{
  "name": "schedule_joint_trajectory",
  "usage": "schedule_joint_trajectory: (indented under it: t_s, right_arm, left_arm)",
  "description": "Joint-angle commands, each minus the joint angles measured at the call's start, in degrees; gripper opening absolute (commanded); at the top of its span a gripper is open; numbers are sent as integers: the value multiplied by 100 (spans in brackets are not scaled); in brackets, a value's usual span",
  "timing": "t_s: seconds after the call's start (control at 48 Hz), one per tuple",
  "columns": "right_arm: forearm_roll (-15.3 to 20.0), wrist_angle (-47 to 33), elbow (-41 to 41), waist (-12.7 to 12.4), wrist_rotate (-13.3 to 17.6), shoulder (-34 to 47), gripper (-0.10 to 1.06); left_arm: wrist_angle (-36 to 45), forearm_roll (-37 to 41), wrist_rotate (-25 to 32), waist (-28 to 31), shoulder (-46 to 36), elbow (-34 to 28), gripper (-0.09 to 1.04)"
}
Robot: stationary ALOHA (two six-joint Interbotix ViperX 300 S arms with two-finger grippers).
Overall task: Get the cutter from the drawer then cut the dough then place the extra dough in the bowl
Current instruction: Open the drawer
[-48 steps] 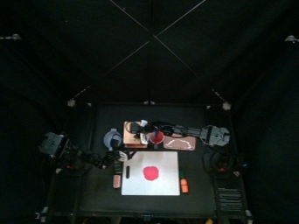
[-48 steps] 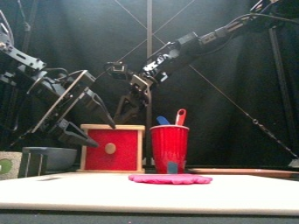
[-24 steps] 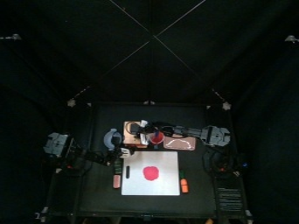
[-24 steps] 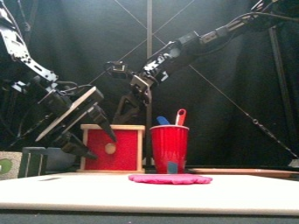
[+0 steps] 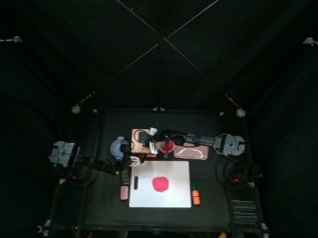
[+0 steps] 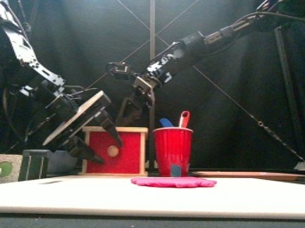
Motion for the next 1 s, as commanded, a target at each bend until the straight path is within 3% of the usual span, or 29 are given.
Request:
schedule_joint_trajectory:
  t_s: [0.021, 0.5, 0.75, 1.0]
  right_arm:
    - [-35, 35, 35, 9, -9, -26, 5]
    - [-35, 35, 0, 18, -9, 26, 5]
    - [-35, 35, -9, 18, 0, 26, 5]
    - [-35, 9, -35, 9, 0, 53, 5]
  left_arm:
    - [-53, 44, 18, 97, -26, -88, 88]
    - [9, 114, 18, 105, -9, -35, 59]
    - [79, 79, 0, 26, -26, -35, 57]
    - [132, -53, 0, -439, -26, -70, 57]
